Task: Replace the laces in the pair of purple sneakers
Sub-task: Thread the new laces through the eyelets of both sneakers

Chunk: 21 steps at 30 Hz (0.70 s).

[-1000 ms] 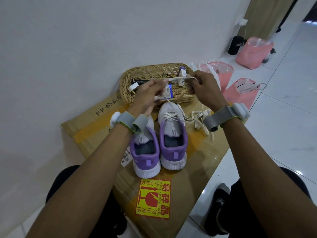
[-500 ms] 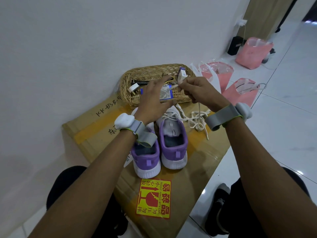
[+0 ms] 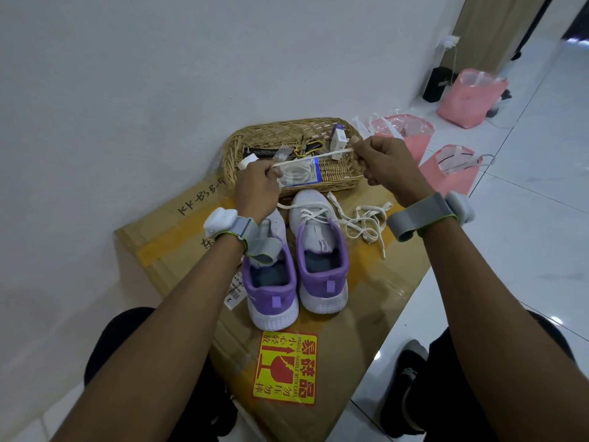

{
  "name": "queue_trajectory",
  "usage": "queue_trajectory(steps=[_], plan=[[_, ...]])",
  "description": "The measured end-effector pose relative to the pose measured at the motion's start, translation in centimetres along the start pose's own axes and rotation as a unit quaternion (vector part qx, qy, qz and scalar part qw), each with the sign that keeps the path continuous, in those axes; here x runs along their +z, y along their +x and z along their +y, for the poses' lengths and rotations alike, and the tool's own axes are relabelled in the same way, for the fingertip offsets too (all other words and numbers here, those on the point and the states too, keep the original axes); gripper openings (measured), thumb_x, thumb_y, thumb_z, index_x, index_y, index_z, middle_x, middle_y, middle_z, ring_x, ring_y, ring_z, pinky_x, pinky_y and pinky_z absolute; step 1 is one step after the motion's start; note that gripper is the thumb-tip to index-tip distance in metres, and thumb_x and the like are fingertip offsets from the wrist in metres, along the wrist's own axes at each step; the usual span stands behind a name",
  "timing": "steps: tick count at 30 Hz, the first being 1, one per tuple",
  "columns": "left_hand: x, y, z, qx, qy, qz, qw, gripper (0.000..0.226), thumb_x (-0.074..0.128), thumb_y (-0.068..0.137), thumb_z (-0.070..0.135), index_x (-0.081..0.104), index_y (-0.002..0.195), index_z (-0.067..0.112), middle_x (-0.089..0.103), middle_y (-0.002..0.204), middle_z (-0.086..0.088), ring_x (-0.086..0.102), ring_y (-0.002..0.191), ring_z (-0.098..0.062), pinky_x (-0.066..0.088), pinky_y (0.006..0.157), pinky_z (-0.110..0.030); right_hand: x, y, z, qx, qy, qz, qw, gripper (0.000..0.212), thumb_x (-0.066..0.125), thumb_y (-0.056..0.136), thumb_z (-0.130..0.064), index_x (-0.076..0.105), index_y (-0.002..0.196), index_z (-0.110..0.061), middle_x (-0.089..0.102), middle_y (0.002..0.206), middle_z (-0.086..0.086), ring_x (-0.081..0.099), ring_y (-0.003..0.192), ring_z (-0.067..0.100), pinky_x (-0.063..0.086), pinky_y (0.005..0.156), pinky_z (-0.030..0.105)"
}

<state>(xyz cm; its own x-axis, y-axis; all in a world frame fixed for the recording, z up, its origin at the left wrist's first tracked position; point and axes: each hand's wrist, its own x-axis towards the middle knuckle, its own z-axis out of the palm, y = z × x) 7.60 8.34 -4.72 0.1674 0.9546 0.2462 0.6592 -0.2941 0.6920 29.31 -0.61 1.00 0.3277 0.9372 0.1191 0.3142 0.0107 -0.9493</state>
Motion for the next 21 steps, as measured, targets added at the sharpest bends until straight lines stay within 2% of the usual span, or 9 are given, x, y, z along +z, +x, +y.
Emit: queue_trajectory(steps=[2,5,8,10,12,14,17,21], plan=[[0.3,-0.3,0.2,0.008,-0.043,-0.045,0.998,0.029,0.05,0.102,0.014,0.075,0.093,0.002,0.072,0.082,-0.009,0.065,0.073,-0.019,0.048,0.067,-0.029,0.5,-0.1,0.0,0.006,0.029,0.052,0.998,0.033,0.064,0.093,-0.034,0.058,0.068,-0.013,0.053,0.063,0.006,0.048,0.048,0.01,0.041,0.045,0.02],[0.3,-0.8,0.6,0.022,-0.102,-0.121,0.987,0.025,0.055,0.101,0.012,0.074,0.094,-0.002,0.073,0.08,-0.01,0.068,0.07,-0.018,0.059,0.071,-0.036,0.7,-0.2,-0.4,0.031,0.082,0.097,0.991,0.031,0.073,0.086,-0.028,0.055,0.063,-0.016,0.056,0.059,-0.002,0.052,0.049,0.006,0.043,0.047,0.02],[0.6,-1.0,0.2,0.023,-0.034,-0.105,0.994,0.028,0.058,0.099,0.015,0.072,0.085,-0.006,0.072,0.076,-0.017,0.067,0.066,-0.021,0.056,0.07,-0.039,0.5,-0.1,-0.7,0.057,0.217,0.1,0.969,0.028,0.074,0.085,-0.022,0.055,0.067,-0.013,0.057,0.066,0.002,0.052,0.051,0.01,0.041,0.05,0.024],[0.8,-1.1,-0.3,0.024,0.022,-0.097,0.995,0.031,0.06,0.097,0.014,0.068,0.077,-0.007,0.068,0.074,-0.025,0.064,0.066,-0.031,0.05,0.063,-0.038,0.7,0.0,-0.5,0.058,0.243,0.101,0.963,0.025,0.072,0.088,-0.023,0.058,0.07,-0.012,0.061,0.068,0.002,0.056,0.054,0.012,0.044,0.052,0.024],[0.9,-1.3,-0.3,0.03,0.055,-0.121,0.991,0.031,0.06,0.095,0.013,0.066,0.071,-0.006,0.066,0.073,-0.027,0.062,0.067,-0.036,0.045,0.06,-0.036,1.3,0.0,-0.3,0.044,0.244,0.107,0.963,0.026,0.071,0.089,-0.022,0.06,0.067,-0.012,0.065,0.07,0.004,0.06,0.056,0.015,0.046,0.052,0.024],[0.8,-1.4,0.1,0.045,0.089,-0.157,0.983,0.027,0.06,0.093,0.013,0.072,0.075,-0.003,0.067,0.074,-0.025,0.064,0.074,-0.039,0.05,0.065,-0.041,1.7,0.0,-0.1,0.031,0.246,0.12,0.961,0.026,0.072,0.088,-0.019,0.06,0.066,-0.012,0.069,0.073,0.008,0.064,0.057,0.016,0.046,0.051,0.023],[0.8,-1.4,0.6,0.053,0.12,-0.189,0.973,0.025,0.058,0.093,0.014,0.077,0.086,0.0,0.072,0.082,-0.022,0.066,0.082,-0.038,0.056,0.074,-0.043,1.9,0.0,0.0,0.023,0.287,0.139,0.947,0.021,0.075,0.085,-0.016,0.06,0.075,-0.006,0.069,0.073,0.012,0.065,0.059,0.016,0.048,0.053,0.021],[1.3,-1.6,0.1,0.053,0.112,-0.196,0.973,0.028,0.061,0.094,0.02,0.073,0.083,-0.003,0.07,0.079,-0.024,0.066,0.078,-0.038,0.056,0.074,-0.046,1.8,-0.3,0.3,0.041,0.301,0.147,0.941,0.024,0.078,0.082,-0.025,0.066,0.084,-0.004,0.068,0.07,0.004,0.059,0.056,0.009,0.042,0.051,0.019]])
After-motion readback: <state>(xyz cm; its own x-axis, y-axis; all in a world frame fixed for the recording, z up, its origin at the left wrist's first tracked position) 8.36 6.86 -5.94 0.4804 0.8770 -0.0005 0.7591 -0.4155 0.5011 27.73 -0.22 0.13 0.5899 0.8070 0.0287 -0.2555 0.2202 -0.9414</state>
